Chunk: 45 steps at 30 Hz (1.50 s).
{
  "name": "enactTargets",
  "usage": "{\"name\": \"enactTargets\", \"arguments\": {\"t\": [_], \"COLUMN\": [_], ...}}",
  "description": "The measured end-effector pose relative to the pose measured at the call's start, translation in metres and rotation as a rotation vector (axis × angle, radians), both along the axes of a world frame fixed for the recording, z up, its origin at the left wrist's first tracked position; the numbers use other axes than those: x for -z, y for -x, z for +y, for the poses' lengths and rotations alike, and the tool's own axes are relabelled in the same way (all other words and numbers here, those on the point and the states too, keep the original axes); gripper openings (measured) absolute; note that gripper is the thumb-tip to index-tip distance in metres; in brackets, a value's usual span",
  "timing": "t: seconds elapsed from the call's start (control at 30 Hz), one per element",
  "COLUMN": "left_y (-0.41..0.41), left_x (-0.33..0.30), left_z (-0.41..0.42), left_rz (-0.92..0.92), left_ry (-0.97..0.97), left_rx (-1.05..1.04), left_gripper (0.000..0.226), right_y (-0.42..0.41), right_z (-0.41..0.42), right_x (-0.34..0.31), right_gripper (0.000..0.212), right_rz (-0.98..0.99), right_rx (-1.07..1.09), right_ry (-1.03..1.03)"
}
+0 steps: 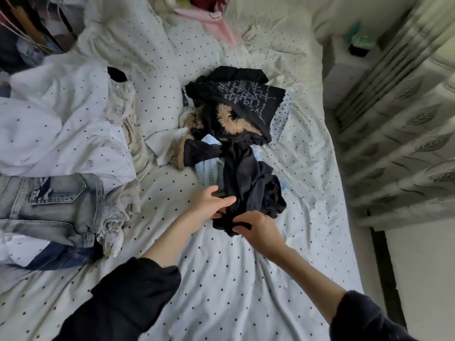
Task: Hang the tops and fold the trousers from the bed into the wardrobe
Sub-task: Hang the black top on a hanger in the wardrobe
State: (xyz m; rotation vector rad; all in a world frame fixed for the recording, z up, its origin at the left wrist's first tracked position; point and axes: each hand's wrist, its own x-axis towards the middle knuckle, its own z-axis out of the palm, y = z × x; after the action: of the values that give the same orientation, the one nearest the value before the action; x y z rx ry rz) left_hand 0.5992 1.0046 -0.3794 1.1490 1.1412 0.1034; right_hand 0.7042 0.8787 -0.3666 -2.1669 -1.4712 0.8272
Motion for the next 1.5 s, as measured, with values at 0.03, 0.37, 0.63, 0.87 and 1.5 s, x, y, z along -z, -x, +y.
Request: {"name": "enactTargets", "arguments": {"t": [0.03, 0.37, 0.63, 0.87, 1.5], "left_y": [-0.005, 0.081, 0.131, 0.083, 0.014], "left_x": [-0.001, 0.028, 0.05, 0.045, -0.016], "left_z": [-0.007, -0.036, -0.021, -0.038, -0.086], "left_rz": [0.031, 0.367, 0.497, 0.274, -0.082], "left_ry": [-0.027, -0.103, -0.283, -0.412, -0.635], "left_rx": [0.019, -0.037, -0.052, 0.186, 0.201], "left_gripper": [0.056, 0.01, 0.015, 0.018, 0.005], "right_y": [0.001, -0.003, -0.028, -0.044, -0.025], "right_z": [-0.008, -0.047, -0.001, 0.004, -0.025], "right_x": [-0.003, 0.032, 0.071, 0.103, -0.01], "right_gripper": [0.02, 0.034, 0.066, 0.039, 0.039], "right_rz": [0.005, 0.053, 0.125, 0.536, 0.344], "right_rx": [0.005, 0.122, 0.518, 0.974, 0.529], "right_ry": [0.005, 0.379, 0.323, 0.438, -0.133]}}
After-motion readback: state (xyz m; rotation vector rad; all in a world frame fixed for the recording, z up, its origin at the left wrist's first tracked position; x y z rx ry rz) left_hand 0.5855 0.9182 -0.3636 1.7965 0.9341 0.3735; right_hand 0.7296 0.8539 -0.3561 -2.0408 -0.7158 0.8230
